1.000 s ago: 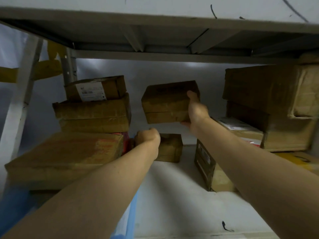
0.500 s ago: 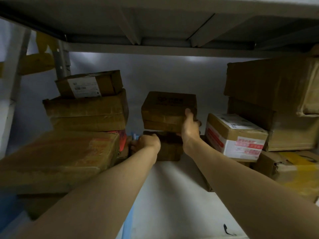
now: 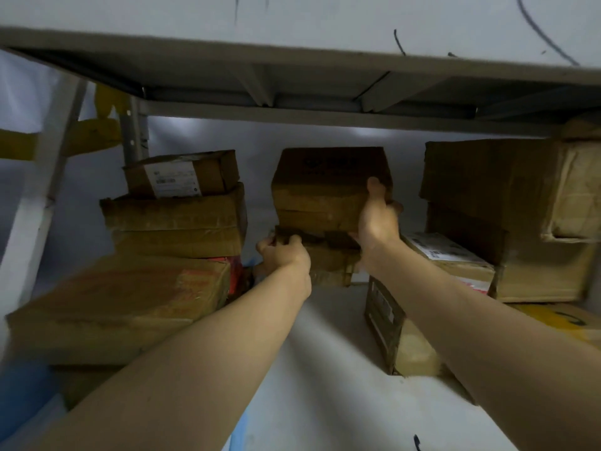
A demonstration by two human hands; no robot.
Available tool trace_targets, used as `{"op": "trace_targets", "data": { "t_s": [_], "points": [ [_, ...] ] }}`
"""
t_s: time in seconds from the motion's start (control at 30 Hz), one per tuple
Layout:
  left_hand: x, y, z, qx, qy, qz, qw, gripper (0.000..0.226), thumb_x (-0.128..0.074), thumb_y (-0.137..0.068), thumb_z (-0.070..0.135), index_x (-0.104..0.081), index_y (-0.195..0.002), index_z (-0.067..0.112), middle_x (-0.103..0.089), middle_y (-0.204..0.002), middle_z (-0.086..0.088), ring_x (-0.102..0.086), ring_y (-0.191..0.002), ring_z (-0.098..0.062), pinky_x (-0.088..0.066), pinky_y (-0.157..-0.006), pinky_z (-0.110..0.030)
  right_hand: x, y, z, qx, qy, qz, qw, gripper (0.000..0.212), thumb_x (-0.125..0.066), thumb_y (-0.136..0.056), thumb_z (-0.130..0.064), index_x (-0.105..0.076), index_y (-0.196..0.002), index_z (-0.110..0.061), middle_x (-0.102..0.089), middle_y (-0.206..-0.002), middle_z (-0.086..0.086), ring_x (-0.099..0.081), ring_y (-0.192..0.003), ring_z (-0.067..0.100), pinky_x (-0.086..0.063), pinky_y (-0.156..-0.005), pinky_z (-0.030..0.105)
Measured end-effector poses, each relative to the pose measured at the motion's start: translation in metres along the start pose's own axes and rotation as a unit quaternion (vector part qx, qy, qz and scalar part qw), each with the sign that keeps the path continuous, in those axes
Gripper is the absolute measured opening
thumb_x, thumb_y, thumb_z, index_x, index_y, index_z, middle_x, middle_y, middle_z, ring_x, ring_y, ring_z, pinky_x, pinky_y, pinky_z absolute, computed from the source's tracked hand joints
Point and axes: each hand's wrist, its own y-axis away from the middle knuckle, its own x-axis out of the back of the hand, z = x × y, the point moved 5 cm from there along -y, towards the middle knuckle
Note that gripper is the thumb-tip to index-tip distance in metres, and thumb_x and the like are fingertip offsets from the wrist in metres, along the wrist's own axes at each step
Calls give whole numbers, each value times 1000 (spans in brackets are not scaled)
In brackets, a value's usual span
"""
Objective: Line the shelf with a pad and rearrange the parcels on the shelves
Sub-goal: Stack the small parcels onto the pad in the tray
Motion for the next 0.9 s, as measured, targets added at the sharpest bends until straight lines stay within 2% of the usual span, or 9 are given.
{"op": "trace_targets", "data": {
  "t_s": [0.1,0.23,0.3,0.4,0.53,0.63,0.73,0.83,0.9],
  "points": [
    [6,16,21,-27,-31,-3,999,54,-62,-95,34,-41,-144,28,-42,-148,-12,-53,-120,-34,-42,-84,-36,10,6,-17,-3,-33,-7,999,115,-45,-54,-88,-28,-152,-31,-47,-148,10,-50,-129,38,-40,-108,60],
    [13,38,55,-79,-61,-22,995,54,-59,-98,36,-42,-147,21,-44,-147,-10,-51,-125,-32,-43,-100,-39,27,18,-39,-3,-64,-31,997,85,-50,-85,-74,-30,-153,-27,-55,-139,8,-55,-122,36,-44,-107,56],
    [23,51,73,-94,-71,-17,993,55,-58,-98,38,-44,-146,18,-43,-145,-9,-50,-124,-32,-43,-100,-38,36,27,-49,-4,-81,-36,996,70,-48,-95,-64,-33,-151,-25,-58,-133,8,-60,-117,35,-49,-103,54],
    [46,68,98,-120,-70,-10,990,54,-61,-96,39,-48,-143,17,-47,-140,-10,-53,-114,-30,-47,-98,-39,46,47,-60,-10,-92,-36,995,64,-47,-94,-64,-39,-146,-26,-62,-126,8,-65,-106,34,-57,-92,49],
    [93,84,125,-155,-96,39,982,52,-61,-94,44,-54,-138,18,-49,-137,-10,-52,-109,-28,-47,-99,-40,52,66,-64,-15,-99,-39,994,68,-45,-93,-66,-37,-148,-27,-58,-130,9,-62,-106,33,-60,-86,43],
    [141,92,138,-149,-88,81,982,51,-61,-92,48,-56,-135,20,-53,-133,-8,-53,-108,-28,-46,-99,-42,49,79,-58,-22,-108,-52,993,68,-47,-93,-66,-36,-148,-27,-57,-130,8,-61,-107,32,-60,-85,44],
    [189,100,147,-120,-49,115,985,59,-62,-83,57,-54,-132,25,-57,-129,-10,-58,-108,-33,-52,-96,-51,37,95,-48,-48,-118,-77,989,70,-50,-91,-66,-37,-147,-26,-56,-129,8,-61,-108,33,-60,-81,44],
    [226,108,151,-94,-25,133,986,56,-59,-82,60,-52,-125,26,-61,-116,-9,-61,-101,-32,-56,-88,-52,20,113,-35,-70,-115,-100,986,69,-53,-92,-62,-36,-148,-24,-55,-130,9,-60,-110,32,-59,-75,44],
    [242,115,155,-86,-9,126,988,56,-57,-85,60,-51,-130,26,-63,-113,-9,-62,-101,-33,-56,-88,-51,10,125,-26,-81,-102,-105,986,70,-57,-90,-59,-35,-147,-24,-54,-130,9,-59,-110,33,-59,-76,46]
  ]
}}
